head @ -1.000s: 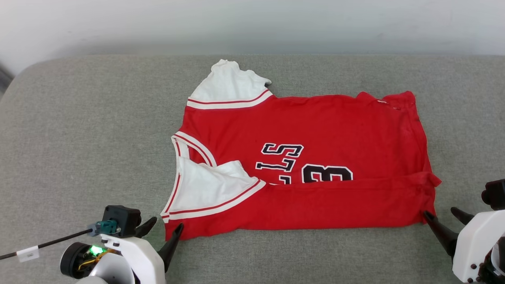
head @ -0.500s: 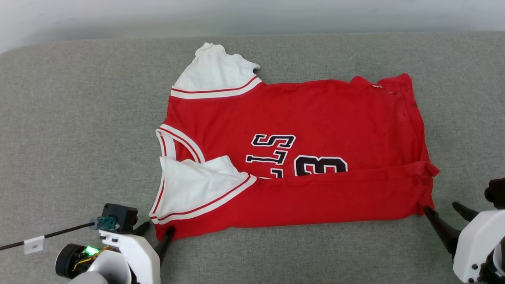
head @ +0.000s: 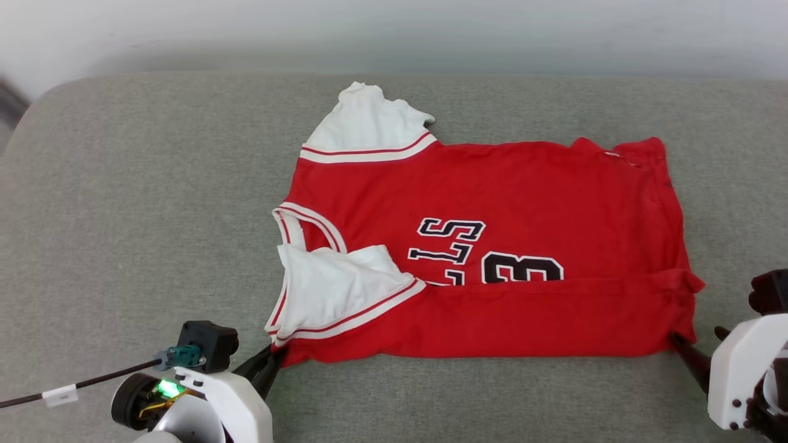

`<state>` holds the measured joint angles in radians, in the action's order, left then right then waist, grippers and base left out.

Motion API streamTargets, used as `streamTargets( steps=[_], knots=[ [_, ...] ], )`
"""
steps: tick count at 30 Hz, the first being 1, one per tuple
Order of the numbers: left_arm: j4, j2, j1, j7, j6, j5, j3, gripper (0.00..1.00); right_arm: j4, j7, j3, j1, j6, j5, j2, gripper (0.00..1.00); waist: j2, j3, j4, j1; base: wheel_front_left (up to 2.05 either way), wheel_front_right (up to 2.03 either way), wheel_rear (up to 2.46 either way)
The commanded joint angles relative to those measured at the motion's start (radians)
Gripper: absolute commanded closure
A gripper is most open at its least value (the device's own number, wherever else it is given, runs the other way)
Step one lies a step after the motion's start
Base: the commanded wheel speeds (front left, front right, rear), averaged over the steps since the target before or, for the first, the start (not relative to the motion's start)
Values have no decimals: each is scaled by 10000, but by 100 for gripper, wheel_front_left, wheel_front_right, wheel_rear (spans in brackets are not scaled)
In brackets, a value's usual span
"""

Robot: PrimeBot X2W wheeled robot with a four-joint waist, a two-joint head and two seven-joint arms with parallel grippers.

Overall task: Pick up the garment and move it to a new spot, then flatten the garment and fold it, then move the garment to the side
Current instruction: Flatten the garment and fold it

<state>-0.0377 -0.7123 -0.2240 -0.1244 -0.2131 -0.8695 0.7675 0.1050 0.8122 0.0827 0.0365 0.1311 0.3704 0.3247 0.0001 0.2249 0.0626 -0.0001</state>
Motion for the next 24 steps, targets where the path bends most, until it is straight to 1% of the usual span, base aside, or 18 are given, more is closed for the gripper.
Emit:
streamTargets(
  steps=[1,6,12,13,14,15,20,24],
  knots=[
    [-184,-34,71,6,-72,59,-31,100,-149,70,-8,151,-7,-36,-77,0,-1,51,110,1,0,0,0],
    [-1125,-279,11,-138,-336,271,-35,100,-1043,277,-126,550,-6,-255,-89,0,-1,341,370,1,0,0,0],
    [-1626,-378,-134,-273,-422,392,10,100,-2033,332,-330,719,-10,-394,-65,0,-1,710,554,1,0,0,0],
    [-1628,-394,-127,-284,-414,383,24,100,-2181,338,-377,722,-10,-353,-87,24,-1,750,566,1,0,0,0],
    [-1601,-421,-124,-304,-394,395,49,100,-2325,373,-457,712,-10,-315,-76,60,-1,777,573,1,0,0,0],
    [-1574,-435,-128,-325,-367,402,67,100,-2423,394,-556,682,-10,-293,-46,100,-1,797,575,1,0,0,0],
    [-1304,-518,18,-350,-276,302,112,100,-2601,301,-665,712,-14,-173,267,100,-1,593,439,1,0,0,0],
    [-1032,-681,228,-465,-297,265,185,100,-2326,291,-629,635,-14,-33,482,100,-1,158,236,1,0,0,0]
  ],
)
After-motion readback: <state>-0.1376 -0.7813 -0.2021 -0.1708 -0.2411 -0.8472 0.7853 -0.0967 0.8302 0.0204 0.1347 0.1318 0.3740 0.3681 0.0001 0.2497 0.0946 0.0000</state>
